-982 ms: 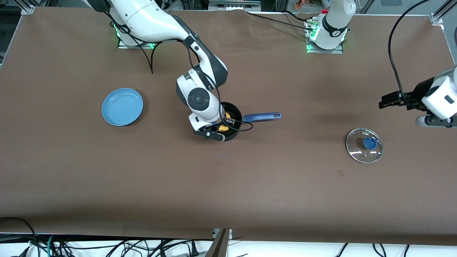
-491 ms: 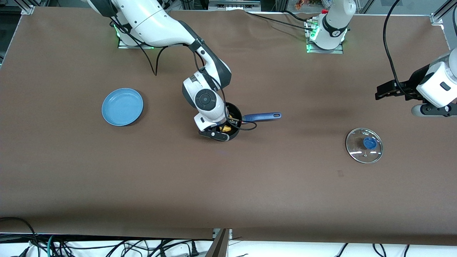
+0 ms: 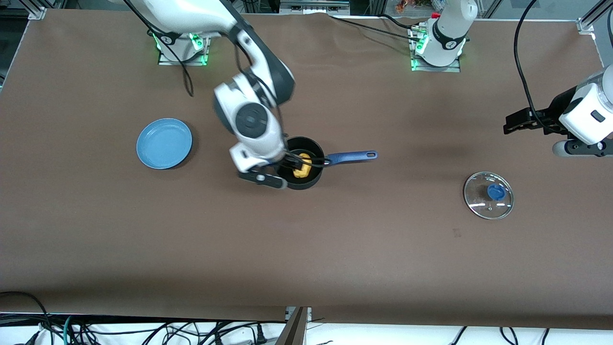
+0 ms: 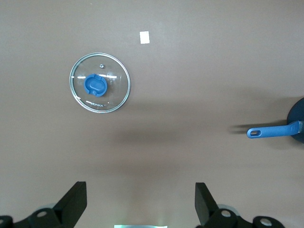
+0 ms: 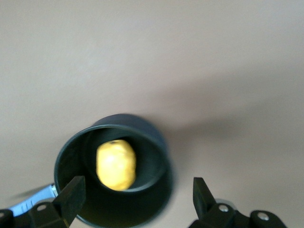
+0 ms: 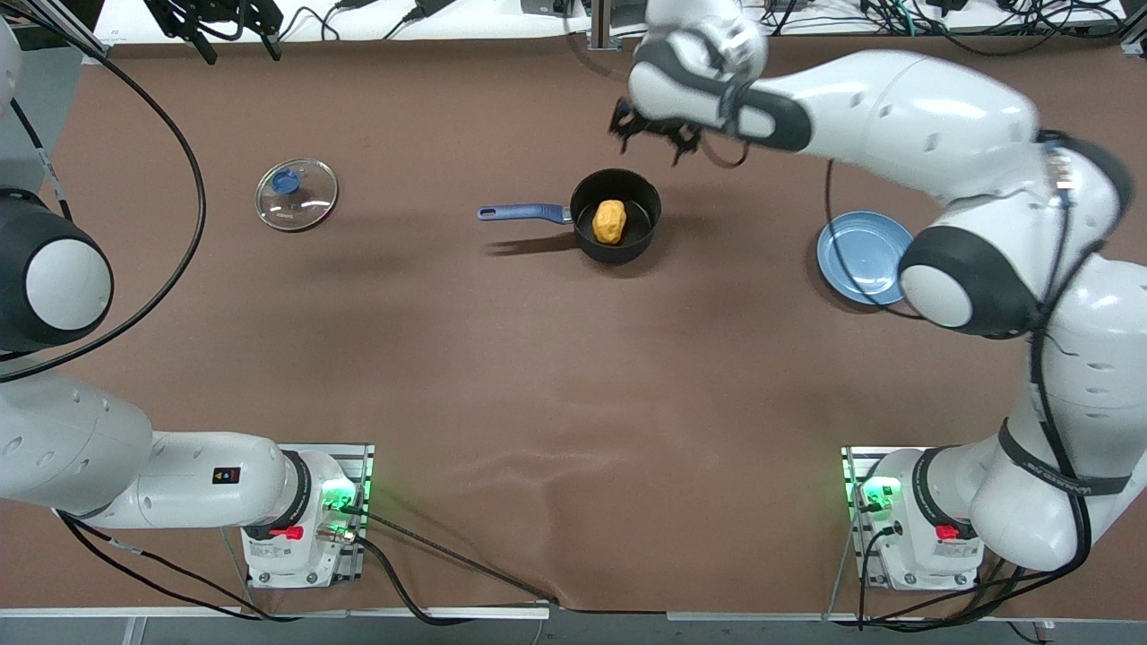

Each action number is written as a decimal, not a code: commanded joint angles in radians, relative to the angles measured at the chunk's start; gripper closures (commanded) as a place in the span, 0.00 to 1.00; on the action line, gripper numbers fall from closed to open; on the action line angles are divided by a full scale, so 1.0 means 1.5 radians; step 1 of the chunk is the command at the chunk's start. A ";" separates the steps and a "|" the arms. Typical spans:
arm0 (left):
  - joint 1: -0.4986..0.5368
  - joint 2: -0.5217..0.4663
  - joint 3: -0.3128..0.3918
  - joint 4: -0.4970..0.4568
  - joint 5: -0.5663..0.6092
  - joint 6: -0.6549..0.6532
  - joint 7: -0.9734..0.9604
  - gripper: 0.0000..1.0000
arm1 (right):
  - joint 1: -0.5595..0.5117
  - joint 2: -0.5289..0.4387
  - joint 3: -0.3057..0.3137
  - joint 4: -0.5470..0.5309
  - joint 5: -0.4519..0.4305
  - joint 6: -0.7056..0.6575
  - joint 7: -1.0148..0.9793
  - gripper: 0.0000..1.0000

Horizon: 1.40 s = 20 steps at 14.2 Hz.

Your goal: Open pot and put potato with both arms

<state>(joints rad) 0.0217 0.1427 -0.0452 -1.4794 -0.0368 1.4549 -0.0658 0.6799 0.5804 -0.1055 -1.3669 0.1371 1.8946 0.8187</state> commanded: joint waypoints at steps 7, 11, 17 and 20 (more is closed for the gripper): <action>0.001 0.001 -0.004 0.009 0.012 -0.008 -0.009 0.00 | -0.039 -0.175 -0.203 -0.038 0.005 -0.192 -0.351 0.00; 0.002 0.001 -0.003 0.009 0.012 -0.007 -0.010 0.00 | -0.187 -0.260 -0.138 -0.131 -0.010 -0.190 -0.512 0.00; 0.003 0.003 0.003 0.009 0.014 -0.005 -0.009 0.00 | -0.455 -0.385 0.084 -0.233 -0.077 -0.156 -0.527 0.00; 0.003 0.003 0.003 0.009 0.013 -0.006 -0.010 0.00 | -0.473 -0.397 0.086 -0.214 -0.086 -0.210 -0.527 0.00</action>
<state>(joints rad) 0.0254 0.1438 -0.0391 -1.4794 -0.0368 1.4549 -0.0715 0.0067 0.0186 -0.0054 -1.6695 0.0259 1.6059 0.0331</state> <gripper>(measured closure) 0.000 0.000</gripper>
